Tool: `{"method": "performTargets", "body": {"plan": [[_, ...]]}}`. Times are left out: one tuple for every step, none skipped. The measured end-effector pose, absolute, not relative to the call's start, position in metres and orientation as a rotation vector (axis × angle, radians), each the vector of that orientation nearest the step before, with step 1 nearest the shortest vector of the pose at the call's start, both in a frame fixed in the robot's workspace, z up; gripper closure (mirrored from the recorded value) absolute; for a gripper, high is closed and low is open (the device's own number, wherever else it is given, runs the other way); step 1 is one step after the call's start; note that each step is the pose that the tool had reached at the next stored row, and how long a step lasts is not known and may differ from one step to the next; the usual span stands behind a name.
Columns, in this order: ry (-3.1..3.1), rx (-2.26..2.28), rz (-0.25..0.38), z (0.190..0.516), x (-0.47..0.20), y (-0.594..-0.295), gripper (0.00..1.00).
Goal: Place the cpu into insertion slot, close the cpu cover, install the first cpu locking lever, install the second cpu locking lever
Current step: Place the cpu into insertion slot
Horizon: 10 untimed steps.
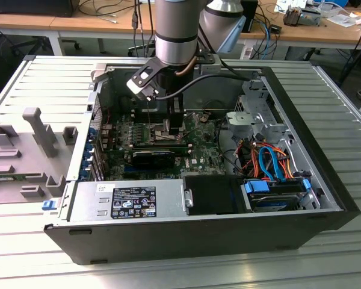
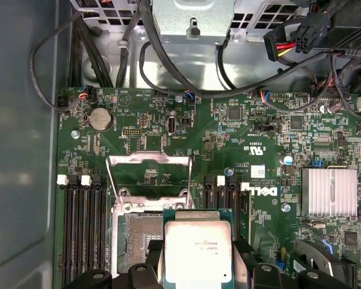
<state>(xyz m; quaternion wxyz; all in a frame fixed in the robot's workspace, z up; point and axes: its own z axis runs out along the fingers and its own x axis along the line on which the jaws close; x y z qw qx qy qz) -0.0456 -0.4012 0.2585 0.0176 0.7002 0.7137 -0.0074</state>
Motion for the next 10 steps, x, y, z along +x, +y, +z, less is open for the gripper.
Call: {"method": "performTargets", "body": {"plan": [[2.217,2.175,-0.023,0.2584,-0.0458,-0.4012,0.46],[2.217,2.175,-0.023,0.2584,-0.0460,-0.4012,0.46],[2.217,2.175,-0.023,0.2583,-0.0463,-0.4012,0.46],[2.217,2.175,-0.023,0.2582,-0.0465,-0.4012,0.46],[2.217,2.175,-0.023,0.2582,-0.0467,-0.4012,0.46],[2.217,2.175,-0.023,0.2582,-0.0468,-0.4012,0.46],[2.217,2.175,-0.023,0.2582,-0.0469,-0.4012,0.46],[2.217,2.175,-0.023,0.2581,-0.0471,-0.4012,0.46],[2.217,2.175,-0.023,0.2581,-0.0474,-0.4012,0.46],[2.217,2.175,-0.023,0.2580,-0.0476,-0.4012,0.46]]}}
